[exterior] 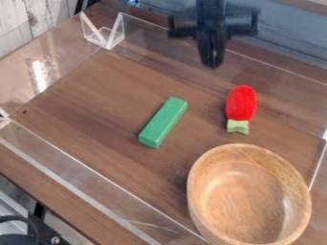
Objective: Move the red object to the left side of the table
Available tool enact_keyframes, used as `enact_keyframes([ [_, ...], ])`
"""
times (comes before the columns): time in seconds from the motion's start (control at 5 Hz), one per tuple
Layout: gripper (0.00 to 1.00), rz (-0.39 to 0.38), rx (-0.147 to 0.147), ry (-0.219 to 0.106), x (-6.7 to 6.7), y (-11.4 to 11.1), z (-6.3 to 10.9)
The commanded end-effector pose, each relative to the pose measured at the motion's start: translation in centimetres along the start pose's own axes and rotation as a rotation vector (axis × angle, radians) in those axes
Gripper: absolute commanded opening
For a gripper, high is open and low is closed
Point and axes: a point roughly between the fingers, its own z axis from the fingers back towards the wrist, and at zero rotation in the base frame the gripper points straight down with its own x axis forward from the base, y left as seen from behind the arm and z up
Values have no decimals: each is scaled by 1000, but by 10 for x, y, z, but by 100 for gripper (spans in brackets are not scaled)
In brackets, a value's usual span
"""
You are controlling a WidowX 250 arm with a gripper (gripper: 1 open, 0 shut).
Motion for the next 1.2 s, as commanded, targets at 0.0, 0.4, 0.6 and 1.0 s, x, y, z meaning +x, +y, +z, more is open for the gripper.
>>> enact_keyframes([
  [0.0,100,-29,-27,-56,-8,-26,10],
  [0.4,100,-116,-25,-14,-19,-57,-7],
  [0.6,100,-163,-24,7,-17,-48,-22],
  [1.0,100,-183,-13,39,-12,-29,-48],
])
